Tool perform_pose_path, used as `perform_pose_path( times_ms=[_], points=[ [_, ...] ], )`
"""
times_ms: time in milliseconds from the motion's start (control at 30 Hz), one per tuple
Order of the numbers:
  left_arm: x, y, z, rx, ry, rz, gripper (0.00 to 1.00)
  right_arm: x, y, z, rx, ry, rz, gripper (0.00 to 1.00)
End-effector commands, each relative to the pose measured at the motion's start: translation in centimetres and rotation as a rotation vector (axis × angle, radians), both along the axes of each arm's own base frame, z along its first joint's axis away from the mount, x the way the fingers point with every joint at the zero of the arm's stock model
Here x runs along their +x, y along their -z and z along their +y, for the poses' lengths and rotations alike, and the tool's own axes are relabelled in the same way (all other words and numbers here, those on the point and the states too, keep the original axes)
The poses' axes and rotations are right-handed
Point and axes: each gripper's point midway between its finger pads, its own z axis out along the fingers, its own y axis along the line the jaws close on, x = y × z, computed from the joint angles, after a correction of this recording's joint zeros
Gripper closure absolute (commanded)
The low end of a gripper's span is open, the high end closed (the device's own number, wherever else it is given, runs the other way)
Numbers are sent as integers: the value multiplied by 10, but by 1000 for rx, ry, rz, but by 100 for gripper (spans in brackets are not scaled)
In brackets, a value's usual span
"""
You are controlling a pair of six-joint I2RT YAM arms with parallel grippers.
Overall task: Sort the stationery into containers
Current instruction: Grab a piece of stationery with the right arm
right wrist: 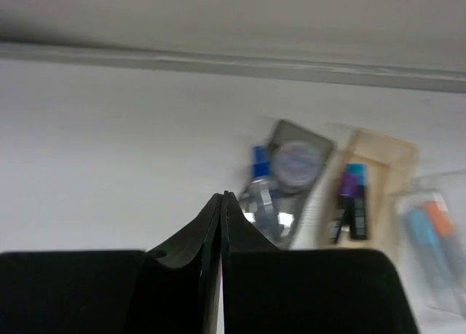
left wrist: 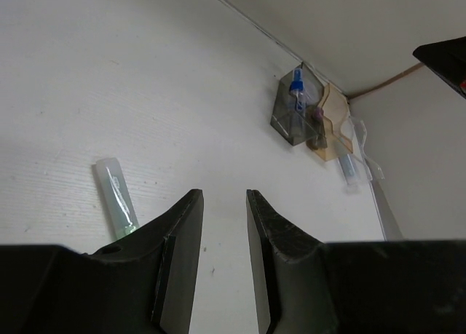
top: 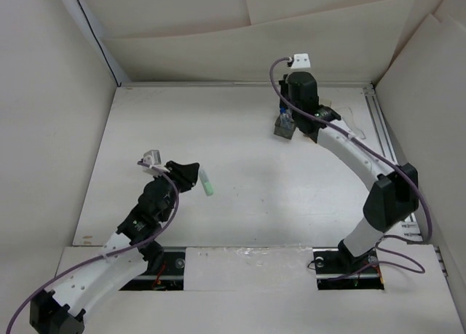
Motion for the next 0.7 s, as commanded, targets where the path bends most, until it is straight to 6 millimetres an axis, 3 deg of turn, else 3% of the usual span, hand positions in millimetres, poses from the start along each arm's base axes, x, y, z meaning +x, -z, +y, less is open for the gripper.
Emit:
perform_pose_path(
  times_ms=[0,33,133,333,467,667],
  points=[
    [4,-5,17,14,-88,-18,73,-58,37,114,130,-446,168,95],
    [3,-10,20,9,-97,-27,73,-67,47,128,124,-456,197,93],
    [1,-17,30,2,-140,-43,73,-98,101,185,70,-516,294,73],
    [-2,-19,53,17,-237,-44,73,-148,139,254,87,-632,352,47],
    [-3,-22,59,3,-265,-52,72,-179,159,280,63,-700,392,35],
    [-1,-16,59,15,-277,-31,72,-200,204,287,30,-683,475,35]
  ],
)
